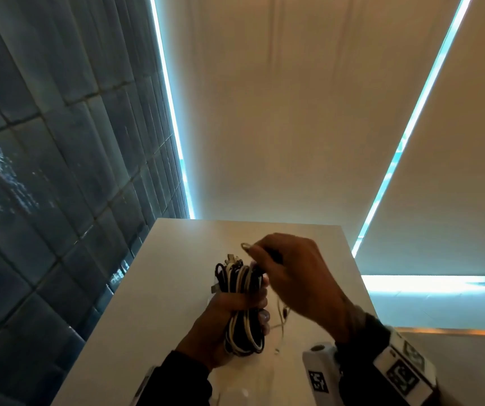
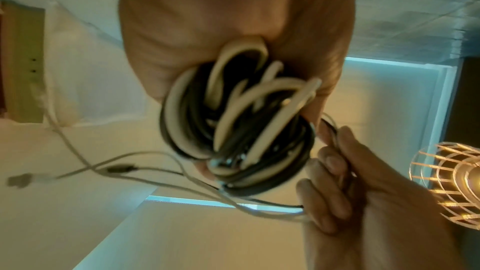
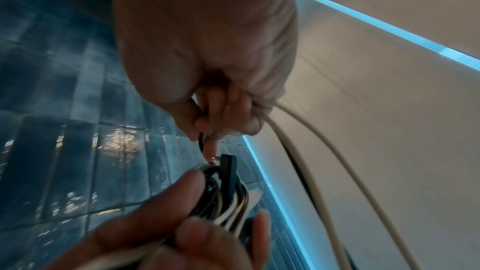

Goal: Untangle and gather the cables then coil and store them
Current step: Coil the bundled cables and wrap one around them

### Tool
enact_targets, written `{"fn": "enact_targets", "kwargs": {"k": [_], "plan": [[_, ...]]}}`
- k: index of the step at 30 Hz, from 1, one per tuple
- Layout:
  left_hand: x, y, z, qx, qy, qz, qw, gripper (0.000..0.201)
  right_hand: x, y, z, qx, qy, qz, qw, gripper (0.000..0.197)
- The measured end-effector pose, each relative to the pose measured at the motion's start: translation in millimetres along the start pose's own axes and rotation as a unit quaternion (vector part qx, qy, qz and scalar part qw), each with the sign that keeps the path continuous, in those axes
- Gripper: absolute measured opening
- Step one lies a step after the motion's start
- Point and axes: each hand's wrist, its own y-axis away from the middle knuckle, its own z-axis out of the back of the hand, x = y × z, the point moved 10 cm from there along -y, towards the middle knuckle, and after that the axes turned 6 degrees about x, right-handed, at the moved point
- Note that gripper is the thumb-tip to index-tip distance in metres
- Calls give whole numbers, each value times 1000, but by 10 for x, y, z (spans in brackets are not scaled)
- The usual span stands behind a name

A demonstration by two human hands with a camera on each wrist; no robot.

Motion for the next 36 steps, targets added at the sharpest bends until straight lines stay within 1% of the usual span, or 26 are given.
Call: {"fn": "enact_targets", "kwargs": {"k": [2,4,7,8,10,12,14,16,18,21,23,25,26,27,28,29,30,31,32,33,34,35,36], "plan": [[-38,-1,64,3,39,-31,999,39,118,81,-147,27,45,40,998,21],[-69,11,97,12,59,-50,997,39,178,147,-159,19,59,62,996,20],[-111,6,121,21,98,-76,992,49,181,211,-83,-32,9,62,998,12],[-143,12,119,15,101,-88,991,46,168,231,-104,-36,-13,53,998,12],[-226,39,89,1,86,-107,991,38,190,270,-257,-9,-14,49,999,16],[-272,55,83,-10,75,-114,991,37,219,308,-405,25,20,62,998,18],[-313,69,60,-9,63,-124,990,35,255,307,-435,47,40,69,996,20],[-353,78,23,-1,39,-134,990,31,331,315,-412,59,53,85,993,27],[-395,82,13,-7,1,-140,990,30,380,332,-423,79,66,97,990,34],[-472,53,146,-51,-60,-160,984,38,294,338,-535,115,112,82,984,36],[-568,43,251,-92,-79,-185,975,25,249,360,-576,108,109,74,985,30],[-691,46,318,-121,-78,-209,967,12,202,424,-499,56,70,55,994,14],[-770,62,366,-138,-65,-224,963,15,132,474,-427,19,44,38,998,11],[-856,87,452,-156,-41,-241,957,23,25,534,-358,-13,18,13,1000,16],[-943,112,528,-166,-12,-259,951,25,-105,595,-329,-17,-6,-18,1000,21],[-1023,132,591,-169,12,-278,946,23,-248,652,-380,18,-32,-51,998,24],[-1096,155,629,-165,30,-297,940,20,-361,699,-493,84,-53,-80,992,25],[-1139,169,646,-158,38,-313,936,21,-430,749,-601,150,-80,-103,980,26],[-1149,172,651,-153,39,-324,933,22,-469,787,-685,196,-120,-123,965,27],[-1133,174,640,-153,37,-331,931,22,-488,798,-737,215,-183,-148,948,27],[-1098,181,623,-160,32,-335,928,22,-489,786,-756,207,-261,-168,928,26],[-1054,186,612,-172,25,-338,925,20,-467,758,-743,183,-330,-181,908,27],[-1010,188,598,-185,16,-338,923,19,-450,725,-714,154,-373,-186,896,30]]}}
